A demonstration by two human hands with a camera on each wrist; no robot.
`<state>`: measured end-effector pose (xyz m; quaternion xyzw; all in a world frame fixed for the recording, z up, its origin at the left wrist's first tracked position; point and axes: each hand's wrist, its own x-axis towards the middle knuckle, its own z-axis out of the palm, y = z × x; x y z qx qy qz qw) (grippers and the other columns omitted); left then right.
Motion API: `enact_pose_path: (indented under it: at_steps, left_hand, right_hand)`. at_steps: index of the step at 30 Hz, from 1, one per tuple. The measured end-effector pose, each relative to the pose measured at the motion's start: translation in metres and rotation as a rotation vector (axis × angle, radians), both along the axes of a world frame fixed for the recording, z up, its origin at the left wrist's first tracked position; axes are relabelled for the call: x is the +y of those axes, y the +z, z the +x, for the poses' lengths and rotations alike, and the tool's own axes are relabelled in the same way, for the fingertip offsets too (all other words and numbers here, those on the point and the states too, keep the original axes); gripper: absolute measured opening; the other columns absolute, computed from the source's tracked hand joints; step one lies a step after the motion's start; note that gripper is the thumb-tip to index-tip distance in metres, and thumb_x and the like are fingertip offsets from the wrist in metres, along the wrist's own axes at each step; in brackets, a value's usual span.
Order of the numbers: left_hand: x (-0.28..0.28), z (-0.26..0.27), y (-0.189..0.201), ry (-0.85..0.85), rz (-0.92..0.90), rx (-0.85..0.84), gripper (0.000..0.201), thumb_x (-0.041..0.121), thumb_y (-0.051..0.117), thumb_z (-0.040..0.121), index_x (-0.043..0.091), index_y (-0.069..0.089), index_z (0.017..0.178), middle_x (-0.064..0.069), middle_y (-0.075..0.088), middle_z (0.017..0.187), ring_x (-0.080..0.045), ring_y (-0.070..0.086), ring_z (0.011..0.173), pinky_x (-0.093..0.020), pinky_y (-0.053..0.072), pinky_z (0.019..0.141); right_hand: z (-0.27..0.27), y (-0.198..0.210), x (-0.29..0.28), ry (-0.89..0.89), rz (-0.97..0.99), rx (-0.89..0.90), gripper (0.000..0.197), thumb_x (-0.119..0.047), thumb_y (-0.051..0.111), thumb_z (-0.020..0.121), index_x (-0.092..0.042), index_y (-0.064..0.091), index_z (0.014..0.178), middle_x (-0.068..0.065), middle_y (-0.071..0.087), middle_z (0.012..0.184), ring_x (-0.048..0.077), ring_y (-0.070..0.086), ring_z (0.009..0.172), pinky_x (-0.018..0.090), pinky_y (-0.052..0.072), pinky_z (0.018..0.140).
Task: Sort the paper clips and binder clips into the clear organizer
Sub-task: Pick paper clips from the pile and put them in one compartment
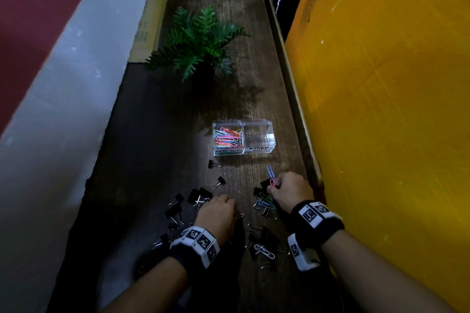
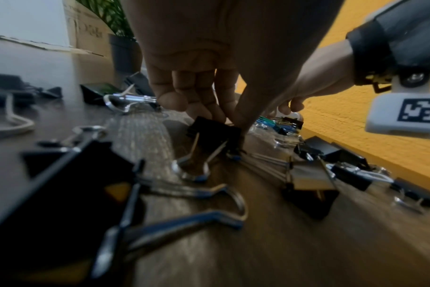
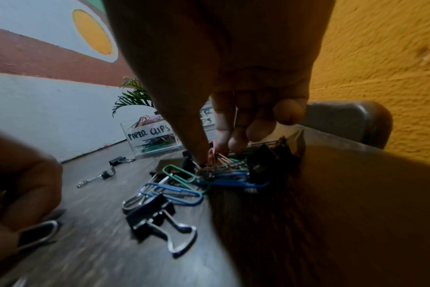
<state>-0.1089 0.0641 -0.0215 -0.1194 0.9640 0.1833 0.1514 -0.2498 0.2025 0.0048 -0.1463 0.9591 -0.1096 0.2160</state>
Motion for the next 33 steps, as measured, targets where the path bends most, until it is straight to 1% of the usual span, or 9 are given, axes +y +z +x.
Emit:
enact_pose_path:
  at_steps: [5, 9, 12, 14, 19, 21, 24, 28, 33]
  left_hand:
    - [-0.002, 0.003, 0.002, 0.007, 0.028, 0.028, 0.022, 0.032, 0.041, 0.095, 0.018, 0.054, 0.104, -0.001, 0.059, 0.107, -0.02, 0.055, 0.098, -0.031, 0.043, 0.082]
    - [-0.012, -0.003, 0.006, 0.06, 0.118, 0.03, 0.021, 0.036, 0.043, 0.093, 0.021, 0.055, 0.101, 0.002, 0.061, 0.103, -0.02, 0.058, 0.093, -0.031, 0.046, 0.078]
    - [-0.019, -0.008, 0.007, 0.094, 0.159, 0.052, 0.015, 0.034, 0.044, 0.092, 0.025, 0.05, 0.101, 0.002, 0.063, 0.101, -0.021, 0.06, 0.089, -0.032, 0.048, 0.073]
    - [-0.02, -0.011, 0.009, 0.095, 0.159, 0.085, 0.016, 0.03, 0.046, 0.09, 0.027, 0.048, 0.106, 0.002, 0.063, 0.101, -0.023, 0.061, 0.09, -0.034, 0.049, 0.072]
    - [-0.017, -0.025, 0.014, 0.02, 0.154, 0.148, 0.025, 0.028, 0.049, 0.089, 0.03, 0.046, 0.114, 0.004, 0.06, 0.109, -0.023, 0.061, 0.095, -0.036, 0.051, 0.074]
    - [-0.022, -0.035, 0.022, 0.065, 0.179, 0.197, 0.027, 0.027, 0.05, 0.087, 0.03, 0.046, 0.114, 0.004, 0.061, 0.11, -0.024, 0.061, 0.097, -0.036, 0.051, 0.075]
    - [-0.044, -0.057, 0.042, 0.134, 0.169, 0.282, 0.021, 0.026, 0.052, 0.087, 0.029, 0.051, 0.108, 0.004, 0.065, 0.104, -0.024, 0.061, 0.093, -0.031, 0.046, 0.07]
    - [-0.081, -0.096, 0.061, 0.137, 0.02, 0.38, 0.015, 0.021, 0.052, 0.087, 0.026, 0.06, 0.098, 0.003, 0.064, 0.1, -0.022, 0.061, 0.09, -0.031, 0.045, 0.069]
    - [-0.099, -0.116, 0.059, -0.024, -0.111, 0.248, 0.019, 0.029, 0.06, 0.084, 0.021, 0.062, 0.102, -0.001, 0.061, 0.102, -0.023, 0.06, 0.093, -0.03, 0.041, 0.068]
  right_hand:
    - [0.003, 0.0, 0.0, -0.03, -0.049, -0.03, 0.014, -0.027, 0.067, 0.085, -0.024, 0.063, 0.073, -0.003, 0.066, 0.079, 0.015, 0.061, 0.074, 0.025, 0.049, 0.068]
    - [0.0, 0.003, 0.006, -0.053, -0.154, 0.001, 0.013, -0.028, 0.066, 0.085, -0.022, 0.067, 0.073, -0.006, 0.066, 0.074, 0.012, 0.062, 0.072, 0.026, 0.051, 0.066]
    - [-0.008, 0.009, 0.008, -0.088, -0.264, 0.025, 0.012, -0.026, 0.066, 0.086, -0.023, 0.065, 0.074, -0.009, 0.064, 0.07, 0.008, 0.06, 0.067, 0.02, 0.042, 0.056]
    - [-0.015, 0.012, 0.008, -0.106, -0.332, 0.028, 0.011, -0.026, 0.067, 0.086, -0.025, 0.063, 0.075, -0.01, 0.063, 0.066, 0.007, 0.061, 0.066, 0.019, 0.04, 0.055]
    - [-0.029, 0.025, -0.001, -0.1, -0.482, -0.005, 0.007, -0.022, 0.071, 0.083, -0.021, 0.065, 0.078, -0.004, 0.065, 0.062, 0.009, 0.063, 0.064, 0.025, 0.049, 0.061]
    - [-0.031, 0.039, -0.008, -0.063, -0.536, -0.047, 0.005, -0.022, 0.069, 0.085, -0.02, 0.066, 0.081, -0.002, 0.066, 0.066, 0.009, 0.064, 0.065, 0.027, 0.054, 0.063]
    - [-0.039, 0.058, -0.03, 0.027, -0.611, -0.086, 0.004, -0.02, 0.068, 0.086, -0.017, 0.066, 0.084, -0.002, 0.068, 0.072, 0.011, 0.066, 0.069, 0.024, 0.055, 0.065]
    - [-0.056, 0.065, -0.075, 0.189, -0.511, 0.067, 0.001, -0.021, 0.071, 0.083, -0.022, 0.07, 0.083, -0.008, 0.068, 0.075, 0.007, 0.063, 0.072, 0.023, 0.05, 0.064]
    - [-0.067, 0.054, -0.123, 0.323, -0.317, 0.142, 0.005, -0.023, 0.067, 0.083, -0.023, 0.072, 0.086, -0.003, 0.07, 0.083, 0.013, 0.063, 0.077, 0.031, 0.056, 0.07]
